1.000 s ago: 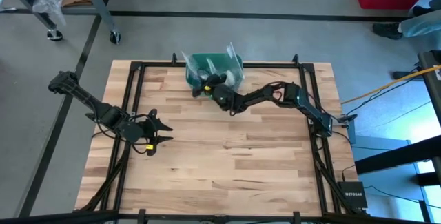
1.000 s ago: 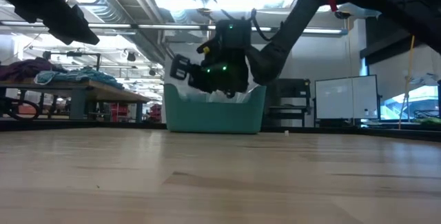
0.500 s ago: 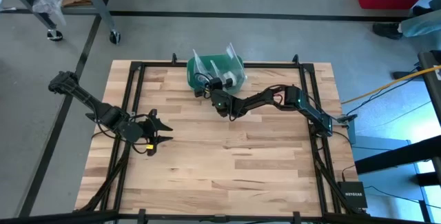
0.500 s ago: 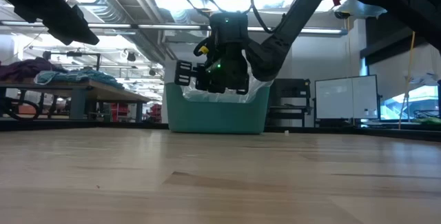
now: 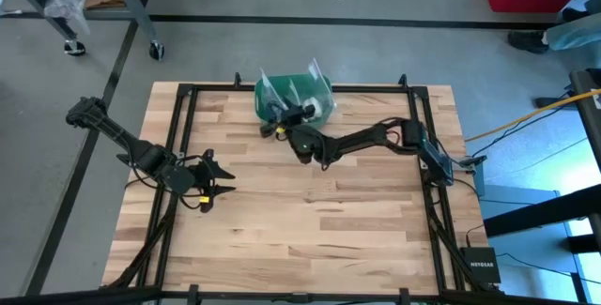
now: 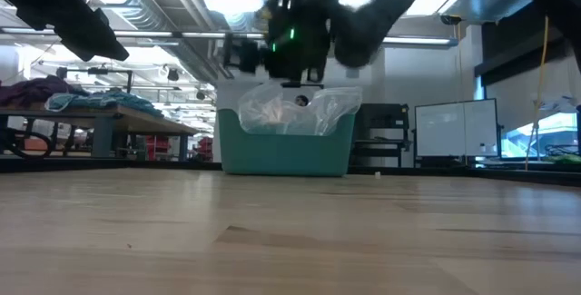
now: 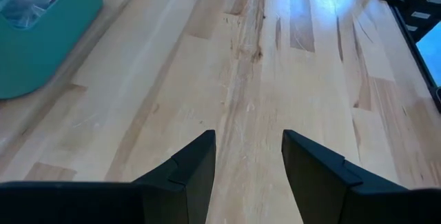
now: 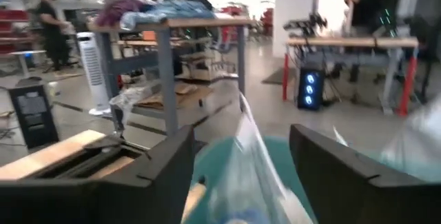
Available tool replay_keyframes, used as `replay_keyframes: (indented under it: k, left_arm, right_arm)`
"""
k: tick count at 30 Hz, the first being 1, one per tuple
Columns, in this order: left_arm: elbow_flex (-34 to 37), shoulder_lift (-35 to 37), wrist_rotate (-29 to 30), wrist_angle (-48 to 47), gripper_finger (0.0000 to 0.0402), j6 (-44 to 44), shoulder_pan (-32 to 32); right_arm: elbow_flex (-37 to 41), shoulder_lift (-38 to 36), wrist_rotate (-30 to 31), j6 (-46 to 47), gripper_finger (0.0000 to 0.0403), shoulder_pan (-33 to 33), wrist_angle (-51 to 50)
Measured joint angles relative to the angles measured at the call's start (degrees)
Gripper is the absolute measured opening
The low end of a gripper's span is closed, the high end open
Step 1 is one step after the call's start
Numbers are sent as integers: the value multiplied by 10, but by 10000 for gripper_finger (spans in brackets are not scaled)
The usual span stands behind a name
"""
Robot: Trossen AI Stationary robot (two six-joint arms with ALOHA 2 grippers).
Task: Roll bandage
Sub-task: Return to Home Position
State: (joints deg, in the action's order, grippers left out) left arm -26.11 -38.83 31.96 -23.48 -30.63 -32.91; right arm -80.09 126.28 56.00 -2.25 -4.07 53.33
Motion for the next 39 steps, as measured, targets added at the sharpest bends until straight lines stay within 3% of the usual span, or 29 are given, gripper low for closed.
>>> replay_keyframes:
  k: [4, 6, 8, 12, 15, 19, 24, 29, 33, 39]
  left_arm:
    - [0, 0, 0, 0, 159, 0, 0]
    - [0, 0, 0, 0, 159, 7, 0]
    - [0, 0, 0, 0, 159, 19, 0]
    - [0, 3, -17, 2, 159, 59, 4]
    - [0, 13, -40, 1, 159, 89, 15]
    - [5, 52, -37, 3, 147, 136, 33]
    - [18, 139, -33, -1, 118, 180, 62]
    - [31, 232, -28, 6, 80, 213, 89]
    - [60, 297, -26, 3, 51, 204, 103]
    - [114, 363, -18, 40, 23, 162, 113]
  right_arm:
    - [0, -51, -5, -59, 252, 31, -27]
    - [0, -86, -57, -73, 252, 45, -72]
    - [0, -122, -181, -67, 250, 56, -136]
    - [0, -181, -534, 5, 241, 55, -295]
    - [0, -213, -652, 84, 227, 44, -420]
    - [8, -245, -645, 95, 185, 43, -555]
    - [88, -311, -662, 70, 113, 45, -553]
    - [234, -411, -661, 67, 48, 26, -468]
    - [379, -510, -653, 86, 9, 20, -340]
    - [593, -660, -581, 137, 18, 22, -145]
